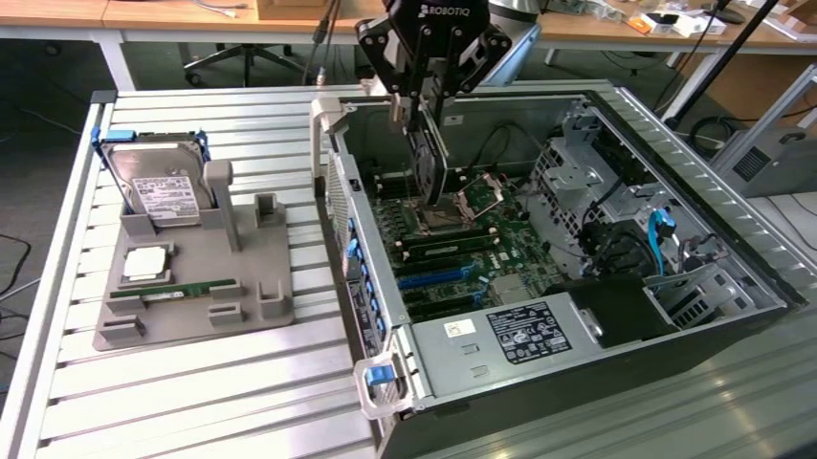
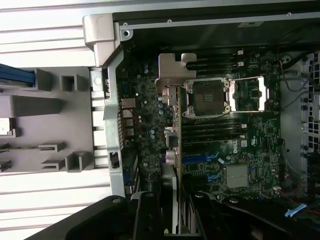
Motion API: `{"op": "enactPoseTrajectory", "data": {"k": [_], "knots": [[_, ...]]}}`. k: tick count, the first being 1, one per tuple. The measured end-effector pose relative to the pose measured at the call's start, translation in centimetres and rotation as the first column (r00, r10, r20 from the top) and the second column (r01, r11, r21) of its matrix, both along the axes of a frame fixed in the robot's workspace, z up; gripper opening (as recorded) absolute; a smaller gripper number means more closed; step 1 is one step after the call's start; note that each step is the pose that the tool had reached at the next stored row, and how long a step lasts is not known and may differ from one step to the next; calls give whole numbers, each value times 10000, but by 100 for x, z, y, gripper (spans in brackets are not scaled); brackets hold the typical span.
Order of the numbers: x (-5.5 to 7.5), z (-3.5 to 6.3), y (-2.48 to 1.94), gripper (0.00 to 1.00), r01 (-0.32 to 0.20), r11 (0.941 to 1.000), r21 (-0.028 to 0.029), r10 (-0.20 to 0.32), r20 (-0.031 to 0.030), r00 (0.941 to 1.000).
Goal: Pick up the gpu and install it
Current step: 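Pick up the gpu and move the gpu toward the slot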
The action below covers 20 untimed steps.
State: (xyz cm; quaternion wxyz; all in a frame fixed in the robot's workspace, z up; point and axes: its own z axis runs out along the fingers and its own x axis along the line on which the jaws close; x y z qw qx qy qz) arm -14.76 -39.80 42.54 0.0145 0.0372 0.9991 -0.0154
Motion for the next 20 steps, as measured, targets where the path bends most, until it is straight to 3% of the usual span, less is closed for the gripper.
{"op": "enactPoseTrajectory", "data": {"k": [20], "knots": [[88, -7, 0, 27, 0, 10000, -43, 0, 0, 10000]]}}
